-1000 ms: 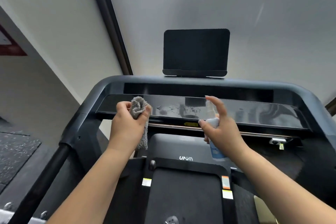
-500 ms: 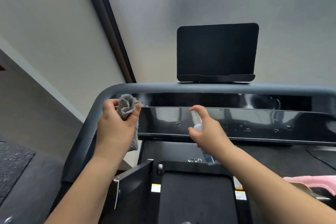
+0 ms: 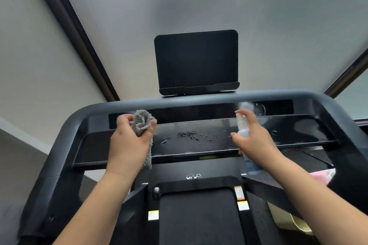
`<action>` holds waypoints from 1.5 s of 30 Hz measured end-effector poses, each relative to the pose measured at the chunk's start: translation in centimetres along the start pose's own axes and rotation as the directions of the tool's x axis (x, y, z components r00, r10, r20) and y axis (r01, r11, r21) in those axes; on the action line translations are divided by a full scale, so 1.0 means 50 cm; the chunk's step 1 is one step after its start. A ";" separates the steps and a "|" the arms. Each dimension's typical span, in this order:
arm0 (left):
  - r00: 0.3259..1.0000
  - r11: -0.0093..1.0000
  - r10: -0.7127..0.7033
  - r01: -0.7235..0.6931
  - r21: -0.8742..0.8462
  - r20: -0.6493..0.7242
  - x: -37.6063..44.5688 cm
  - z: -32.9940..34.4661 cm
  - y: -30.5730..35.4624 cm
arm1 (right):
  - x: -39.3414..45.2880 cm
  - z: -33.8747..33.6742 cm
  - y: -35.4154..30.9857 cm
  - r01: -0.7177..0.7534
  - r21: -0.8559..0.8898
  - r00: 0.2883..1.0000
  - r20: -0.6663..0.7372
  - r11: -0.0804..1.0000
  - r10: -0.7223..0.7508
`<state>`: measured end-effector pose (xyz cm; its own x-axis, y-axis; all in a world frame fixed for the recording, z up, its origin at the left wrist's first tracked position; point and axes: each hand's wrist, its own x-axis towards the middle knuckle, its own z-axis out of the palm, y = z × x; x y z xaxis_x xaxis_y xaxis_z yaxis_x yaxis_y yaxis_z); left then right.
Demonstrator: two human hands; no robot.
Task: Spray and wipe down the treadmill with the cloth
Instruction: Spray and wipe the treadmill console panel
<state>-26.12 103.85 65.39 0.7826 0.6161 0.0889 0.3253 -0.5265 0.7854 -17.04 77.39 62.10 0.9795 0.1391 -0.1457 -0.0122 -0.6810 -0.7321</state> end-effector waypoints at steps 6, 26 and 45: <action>0.996 0.999 0.044 -0.045 0.011 0.080 -0.012 0.064 0.035 | -0.002 -0.097 0.068 -0.068 0.015 0.990 -0.123 0.998 0.069; 0.907 0.748 0.197 -0.384 0.541 0.372 0.034 0.167 -0.174 | 0.005 -0.086 0.081 0.043 0.167 0.986 -0.166 0.985 -0.015; 0.598 0.671 0.363 -0.700 0.244 0.714 -0.118 0.601 0.206 | -0.034 -0.243 0.186 0.054 0.281 0.965 -0.260 0.958 0.021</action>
<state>-11.44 77.20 54.54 0.9654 -0.2413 -0.0990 -0.1995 -0.9278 0.3154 -16.39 62.10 63.62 0.9976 -0.0672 0.0166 -0.0149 -0.4431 -0.8964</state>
